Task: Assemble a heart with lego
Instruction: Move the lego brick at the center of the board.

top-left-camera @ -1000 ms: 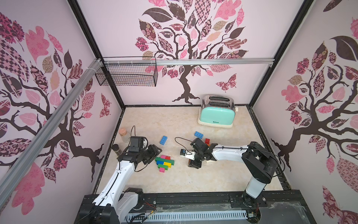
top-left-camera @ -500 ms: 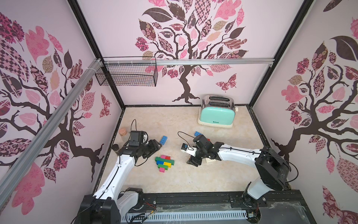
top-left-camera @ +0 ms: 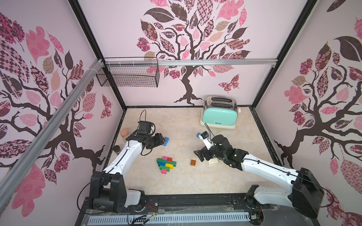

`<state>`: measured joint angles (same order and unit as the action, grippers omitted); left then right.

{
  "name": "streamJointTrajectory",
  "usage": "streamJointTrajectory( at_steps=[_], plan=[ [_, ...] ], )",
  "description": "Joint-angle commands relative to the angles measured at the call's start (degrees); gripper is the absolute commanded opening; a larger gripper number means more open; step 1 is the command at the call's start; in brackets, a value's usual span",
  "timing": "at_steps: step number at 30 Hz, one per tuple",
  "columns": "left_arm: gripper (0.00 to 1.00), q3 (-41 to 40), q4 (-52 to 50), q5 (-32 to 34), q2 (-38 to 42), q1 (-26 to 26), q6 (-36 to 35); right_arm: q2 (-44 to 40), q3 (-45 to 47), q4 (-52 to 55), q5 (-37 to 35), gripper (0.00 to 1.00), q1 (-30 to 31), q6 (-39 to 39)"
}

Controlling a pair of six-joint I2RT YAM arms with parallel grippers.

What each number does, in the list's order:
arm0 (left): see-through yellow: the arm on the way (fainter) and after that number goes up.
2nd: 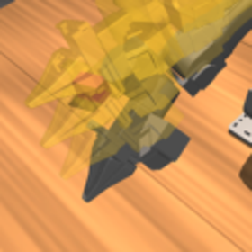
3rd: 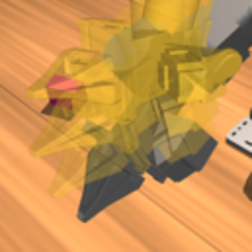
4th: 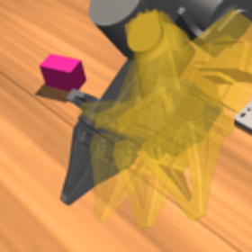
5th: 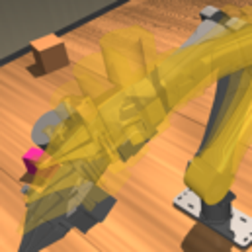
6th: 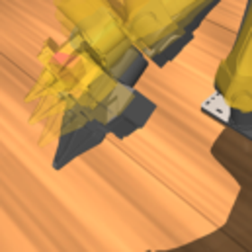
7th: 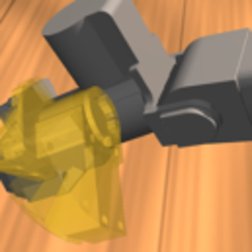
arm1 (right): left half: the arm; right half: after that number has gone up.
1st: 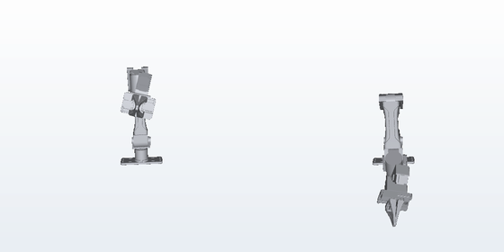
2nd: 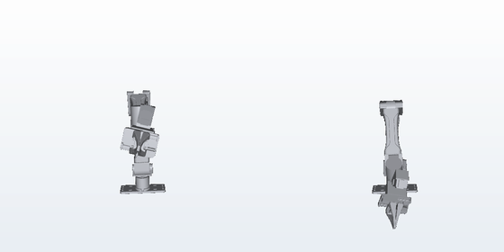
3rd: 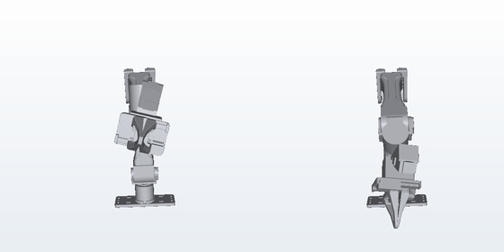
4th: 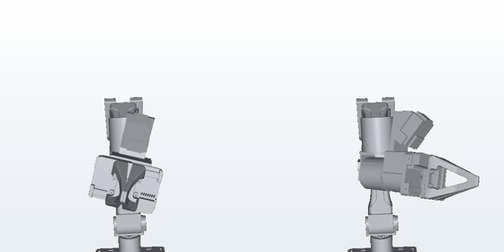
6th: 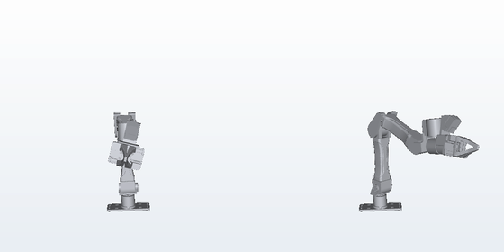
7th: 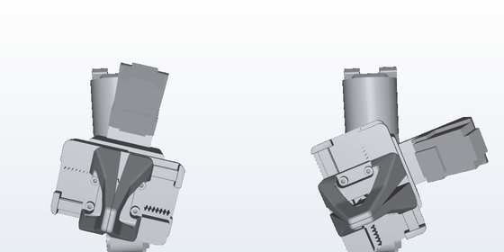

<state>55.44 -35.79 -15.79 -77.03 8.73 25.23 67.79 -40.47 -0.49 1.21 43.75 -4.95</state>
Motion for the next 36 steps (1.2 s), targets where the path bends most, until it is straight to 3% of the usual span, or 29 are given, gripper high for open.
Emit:
streamJointTrajectory(
  at_steps=[1,5,10,23,29,36],
  plan=[
    [0.6,0.83,0.65,1.55,0.22,0.16,-1.06,-4.43,1.71,-4.34,-4.83,0.99,-0.24,-5.15],
    [0.6,0.97,0.46,1.64,-0.14,0.18,-0.89,-5.33,0.97,-0.93,-2.92,0.99,-0.56,-6.87],
    [0.6,1.2,0.64,1.58,-0.82,0.2,-1.4,-0.56,-2.71,5.48,7.6,0.96,-4.1,-6.9],
    [0.6,4.0,-0.74,3.42,-5.19,0.66,-4.83,9.86,-13.77,16.69,9.73,0.94,-6.64,-6.57],
    [0.6,10.01,-3.44,6.03,-14.0,1.31,-11.35,14.61,-18.16,20.59,11.32,0.94,-6.74,-4.55],
    [0.62,16.7,-3.87,7.67,-22.28,3.59,-19.81,14.27,-16.8,18.66,13.79,0.95,-6.74,-4.32]
  ],
)
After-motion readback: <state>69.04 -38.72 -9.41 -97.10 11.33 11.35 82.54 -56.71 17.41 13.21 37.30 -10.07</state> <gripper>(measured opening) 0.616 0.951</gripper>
